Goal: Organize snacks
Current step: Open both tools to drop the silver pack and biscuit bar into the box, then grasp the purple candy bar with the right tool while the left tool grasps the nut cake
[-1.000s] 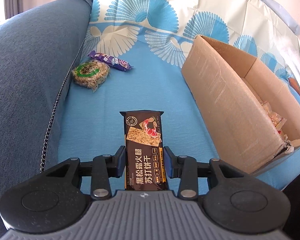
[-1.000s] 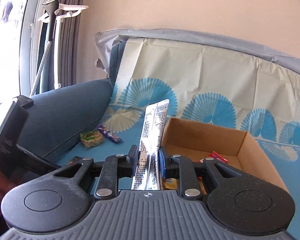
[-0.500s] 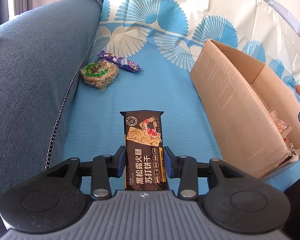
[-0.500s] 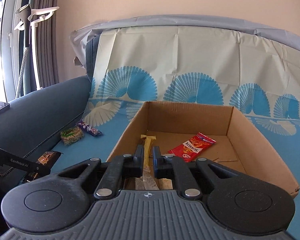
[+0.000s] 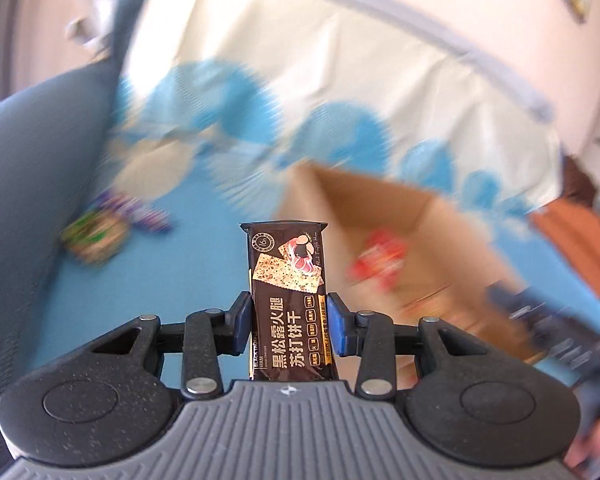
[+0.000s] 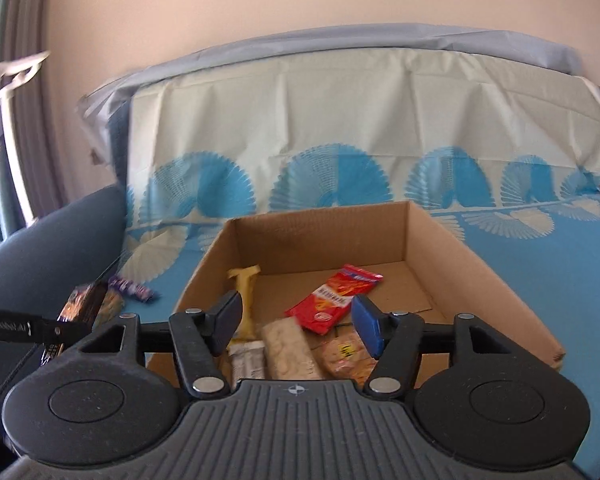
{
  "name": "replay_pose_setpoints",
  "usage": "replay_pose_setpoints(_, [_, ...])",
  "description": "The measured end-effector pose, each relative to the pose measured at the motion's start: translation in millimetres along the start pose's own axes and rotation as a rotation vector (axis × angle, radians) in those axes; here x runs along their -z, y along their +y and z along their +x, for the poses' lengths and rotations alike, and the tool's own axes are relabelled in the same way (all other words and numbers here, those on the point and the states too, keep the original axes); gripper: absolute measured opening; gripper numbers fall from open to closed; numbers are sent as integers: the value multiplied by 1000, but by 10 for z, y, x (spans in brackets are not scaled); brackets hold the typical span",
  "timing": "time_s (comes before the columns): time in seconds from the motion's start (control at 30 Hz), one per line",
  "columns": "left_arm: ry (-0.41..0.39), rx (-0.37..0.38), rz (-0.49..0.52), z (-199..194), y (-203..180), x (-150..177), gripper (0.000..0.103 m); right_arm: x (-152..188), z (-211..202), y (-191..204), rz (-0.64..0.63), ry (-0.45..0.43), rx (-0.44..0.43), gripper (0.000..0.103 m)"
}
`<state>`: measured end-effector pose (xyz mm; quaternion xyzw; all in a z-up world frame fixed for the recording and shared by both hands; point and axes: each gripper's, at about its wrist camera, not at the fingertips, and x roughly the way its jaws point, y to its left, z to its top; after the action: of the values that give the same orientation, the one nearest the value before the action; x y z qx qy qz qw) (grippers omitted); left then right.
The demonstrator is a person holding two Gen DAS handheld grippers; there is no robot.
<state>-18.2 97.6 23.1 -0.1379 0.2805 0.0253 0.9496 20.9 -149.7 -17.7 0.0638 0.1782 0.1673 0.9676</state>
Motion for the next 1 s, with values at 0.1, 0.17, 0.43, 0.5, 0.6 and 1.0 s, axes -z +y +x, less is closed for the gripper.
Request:
replay_pose_setpoints(0.1, [-41,109,38,-2,-426,-184,53,-36,-71,-153,73,-58,68,67])
replay_pose_setpoints(0.17, [-67,155,73,2,-664,-239,76,-43,-121,-228,107,-93,103,67])
replay_pose_setpoints(0.43, [-101,77,-9,73,-273,112,73,17,-85,-215,82,-92,108,71])
replay_pose_setpoints(0.5, [-84,33,-51,159,-27,197,67,44,-53,-159,61,-85,97,70])
replay_pose_setpoints(0.6, [-55,-44,-98,226,353,226,63,69,-7,-49,9,-71,78,69])
replay_pose_setpoints(1.0, [-80,-245,-292,753,968,77,63,93,118,122,-63,36,-34,35])
